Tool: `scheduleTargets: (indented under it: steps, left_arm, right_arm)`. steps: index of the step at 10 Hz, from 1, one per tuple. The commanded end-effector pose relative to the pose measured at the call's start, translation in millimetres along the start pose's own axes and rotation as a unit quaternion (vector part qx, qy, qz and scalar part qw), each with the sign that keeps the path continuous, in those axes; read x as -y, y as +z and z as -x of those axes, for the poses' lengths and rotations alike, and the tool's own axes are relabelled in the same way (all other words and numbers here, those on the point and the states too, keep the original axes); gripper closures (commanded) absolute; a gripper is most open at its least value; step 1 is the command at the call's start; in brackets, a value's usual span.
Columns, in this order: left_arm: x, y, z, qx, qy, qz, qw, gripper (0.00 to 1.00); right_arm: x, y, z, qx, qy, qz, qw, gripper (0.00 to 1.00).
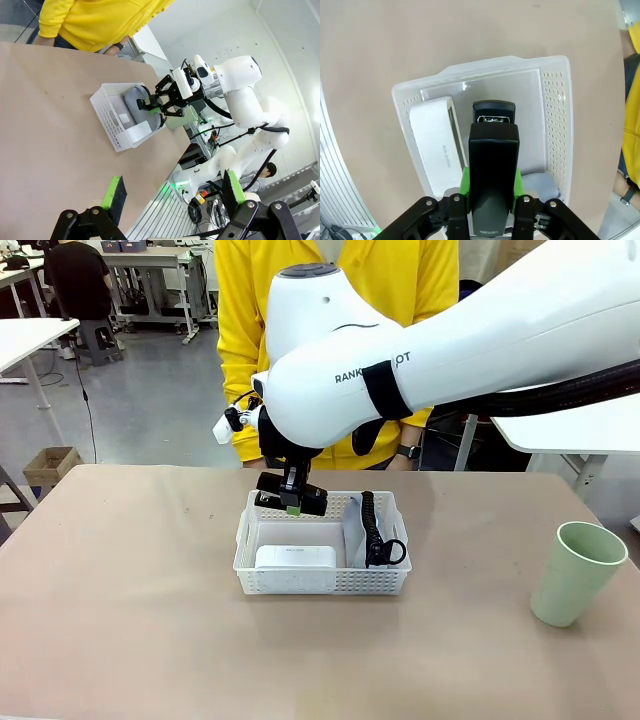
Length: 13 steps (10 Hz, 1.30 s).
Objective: Efficiently arrange items inside the basket to fit them all.
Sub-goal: Pick up the Stapler and place it inside the Organizing basket.
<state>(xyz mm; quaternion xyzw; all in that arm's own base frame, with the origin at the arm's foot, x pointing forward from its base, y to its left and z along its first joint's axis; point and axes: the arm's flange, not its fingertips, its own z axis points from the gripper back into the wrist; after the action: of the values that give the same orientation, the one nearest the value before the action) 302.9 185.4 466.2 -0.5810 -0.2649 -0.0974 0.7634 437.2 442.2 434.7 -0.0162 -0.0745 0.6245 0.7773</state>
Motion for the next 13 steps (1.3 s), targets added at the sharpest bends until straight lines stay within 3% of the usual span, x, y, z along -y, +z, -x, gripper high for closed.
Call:
scheduleTargets:
  steps: [1,3,6,10,13]
  left_arm:
    - [4.7,-0.9,-0.9,0.009,0.000,0.009,1.000,0.00]
    - [4.7,-0.9,-0.9,0.009,0.000,0.009,1.000,0.00]
    - [4.7,-0.9,-0.9,0.009,0.000,0.009,1.000,0.00]
    - [4.7,-0.9,-0.9,0.009,0.000,0.009,1.000,0.00]
    - [4.7,-0.9,-0.9,0.009,0.000,0.009,1.000,0.00]
  right_arm:
    - [0.4,0.7,0.3,0.000,0.000,0.001,1.000,0.63]
    - [16.4,-31.3,11.1,0.017,-0.001,-0.009,1.000,0.63]
    - [44.2,-65.7,29.4,0.050,-0.062,-0.026,0.996,0.63]
    - [58.9,-117.6,37.5,0.018,-0.057,-0.093,0.994,0.63]
    - [55.9,-122.7,46.1,0.025,-0.063,-0.092,0.993,0.63]
